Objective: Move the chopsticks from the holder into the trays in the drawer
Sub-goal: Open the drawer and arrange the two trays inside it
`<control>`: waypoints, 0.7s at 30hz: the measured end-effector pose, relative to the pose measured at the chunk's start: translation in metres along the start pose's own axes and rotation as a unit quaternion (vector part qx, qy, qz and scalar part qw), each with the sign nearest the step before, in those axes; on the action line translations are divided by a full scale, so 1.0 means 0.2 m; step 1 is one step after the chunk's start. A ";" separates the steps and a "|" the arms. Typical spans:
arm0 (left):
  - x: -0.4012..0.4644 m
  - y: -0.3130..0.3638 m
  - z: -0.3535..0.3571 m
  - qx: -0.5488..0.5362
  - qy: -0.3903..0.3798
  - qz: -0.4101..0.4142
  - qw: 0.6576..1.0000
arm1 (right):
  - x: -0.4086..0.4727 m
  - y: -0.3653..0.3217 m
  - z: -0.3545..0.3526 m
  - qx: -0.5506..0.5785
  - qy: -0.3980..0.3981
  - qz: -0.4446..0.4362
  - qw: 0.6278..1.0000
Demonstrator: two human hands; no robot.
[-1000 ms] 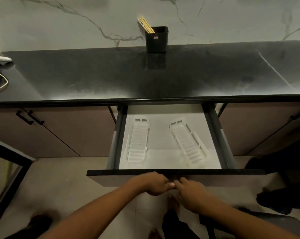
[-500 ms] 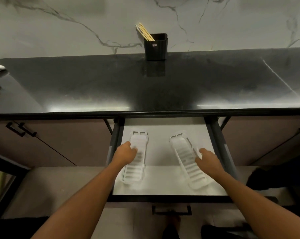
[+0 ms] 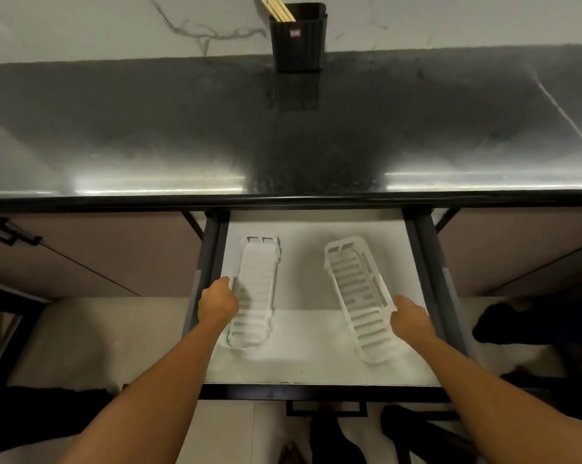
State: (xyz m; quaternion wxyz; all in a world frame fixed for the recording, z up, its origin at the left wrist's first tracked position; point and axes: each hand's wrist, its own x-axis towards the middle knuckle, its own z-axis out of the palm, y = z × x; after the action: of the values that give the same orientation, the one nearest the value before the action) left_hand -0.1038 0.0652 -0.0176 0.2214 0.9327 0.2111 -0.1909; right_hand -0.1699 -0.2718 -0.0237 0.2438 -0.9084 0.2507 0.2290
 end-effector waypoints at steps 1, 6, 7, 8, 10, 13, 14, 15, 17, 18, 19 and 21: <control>0.00 0.00 0.00 -0.004 0.003 0.003 1.000 | 0.00 -0.01 0.01 0.000 -0.002 0.000 1.000; -0.06 0.02 0.03 -0.036 -0.003 0.024 0.999 | -0.05 -0.07 0.06 0.063 0.010 -0.027 0.998; -0.08 0.02 0.04 -0.047 -0.009 0.032 0.998 | -0.06 -0.08 0.08 0.081 0.010 -0.022 0.996; -0.11 0.03 0.06 -0.059 -0.014 0.039 0.997 | -0.08 -0.10 0.09 0.096 0.007 -0.016 0.995; -0.16 0.04 0.09 -0.087 -0.022 0.046 0.995 | -0.11 -0.11 0.12 0.115 -0.003 -0.005 0.993; -0.21 0.06 0.13 -0.120 -0.034 0.046 0.991 | -0.15 -0.12 0.15 0.119 -0.015 0.000 0.993; -0.23 0.07 0.14 -0.127 -0.036 0.046 0.990 | -0.17 -0.12 0.15 0.117 -0.016 0.001 0.993; -0.25 0.08 0.15 -0.134 -0.038 0.045 0.989 | -0.18 -0.11 0.16 0.116 -0.018 0.004 0.993; -0.27 0.09 0.17 -0.149 -0.042 0.042 0.987 | -0.20 -0.10 0.18 0.119 -0.025 0.011 0.993; -0.28 0.09 0.17 -0.157 -0.044 0.040 0.986 | -0.21 -0.10 0.18 0.120 -0.031 0.013 0.992; -0.29 0.08 0.18 -0.162 -0.046 0.040 0.985 | -0.21 -0.10 0.18 0.119 -0.036 0.015 0.992; -0.30 0.08 0.19 -0.167 -0.048 0.039 0.984 | -0.22 -0.10 0.18 0.122 -0.041 0.016 0.992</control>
State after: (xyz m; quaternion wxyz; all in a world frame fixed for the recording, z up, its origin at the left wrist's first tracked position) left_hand -0.1574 0.0150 -0.0164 0.3913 0.8800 0.1923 -0.1885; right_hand -0.2029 -0.2216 -0.0218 0.3594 -0.8574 0.2815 0.2375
